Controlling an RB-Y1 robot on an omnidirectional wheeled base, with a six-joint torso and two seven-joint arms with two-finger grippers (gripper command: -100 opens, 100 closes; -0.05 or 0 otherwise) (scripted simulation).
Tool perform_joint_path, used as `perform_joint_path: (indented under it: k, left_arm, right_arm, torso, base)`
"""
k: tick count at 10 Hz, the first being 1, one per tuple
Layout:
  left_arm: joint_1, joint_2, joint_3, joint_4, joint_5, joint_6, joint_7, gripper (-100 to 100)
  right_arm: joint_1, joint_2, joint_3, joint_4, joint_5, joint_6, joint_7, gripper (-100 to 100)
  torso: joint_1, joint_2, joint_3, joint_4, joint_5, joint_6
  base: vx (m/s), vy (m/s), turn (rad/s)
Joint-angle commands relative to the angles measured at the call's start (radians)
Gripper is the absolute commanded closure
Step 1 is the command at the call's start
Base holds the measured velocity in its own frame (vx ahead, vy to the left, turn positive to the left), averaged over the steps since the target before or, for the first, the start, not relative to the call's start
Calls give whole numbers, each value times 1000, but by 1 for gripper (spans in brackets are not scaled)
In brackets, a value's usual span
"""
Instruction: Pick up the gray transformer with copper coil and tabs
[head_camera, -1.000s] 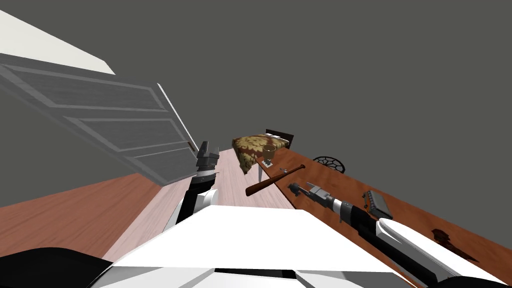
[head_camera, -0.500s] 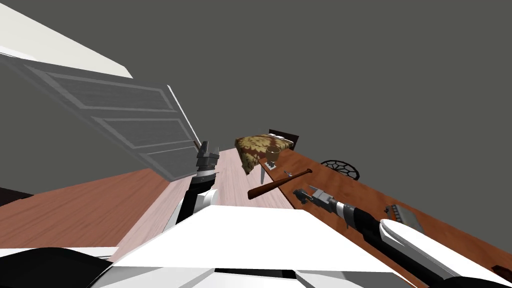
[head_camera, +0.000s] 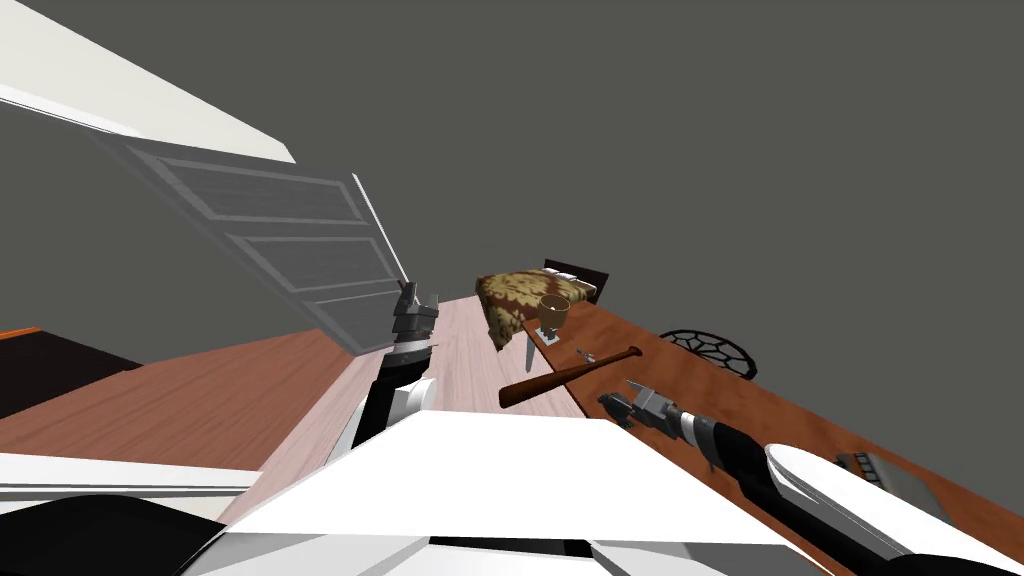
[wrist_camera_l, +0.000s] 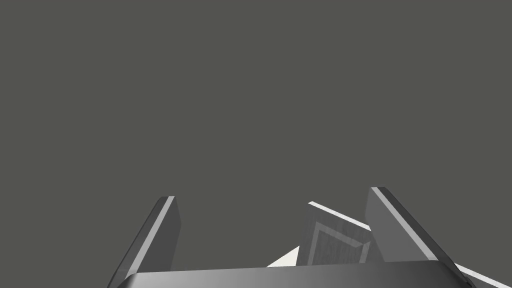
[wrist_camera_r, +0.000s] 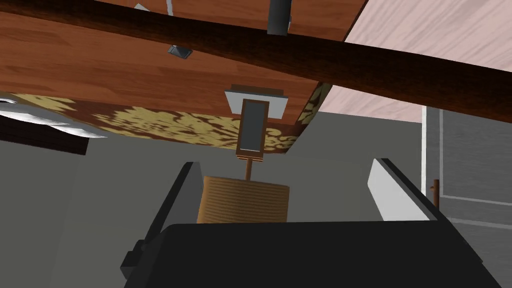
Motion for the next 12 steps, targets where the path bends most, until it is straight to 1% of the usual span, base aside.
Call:
perform_joint_path:
  k: [1,2,4,5,7,9,12]
  left_arm:
    - [0,0,0,0,0,0,0,0]
    - [0,0,0,0,0,0,0,0]
    - [0,0,0,0,0,0,0,0]
    - [0,0,0,0,0,0,0,0]
    - [0,0,0,0,0,0,0,0]
    - [0,0,0,0,0,0,0,0]
    - [0,0,0,0,0,0,0,0]
  right_arm:
    - [11,-28,22,18,50,19,-7,-100]
    - [11,-28,22,18,70,19,-7,-100]
    - [26,-57,53,42,134,40,-17,-100]
    - [26,-57,53,42,149,40,-17,-100]
    - [41,-76,87,63,216,55,-27,-100]
    - [57,-86,123,81,269,65,-35,-100]
    - [82,-84,175,102,316,65,-43,-100]
  torso:
    - [0,0,0,0,0,0]
    - [0,-2,-1,0,0,0]
    - [0,0,0,0,0,0]
    - [0,-1,0,0,0,0]
    - [0,1,0,0,0,1]
    - [1,-1,0,0,0,0]
    - [0,1,0,0,0,1]
  base:
    - [110,12,193]
    - [80,6,32]
    - [70,5,114]
    - [61,6,70]
    - [67,8,99]
    - [85,6,107]
    - [55,0,58]
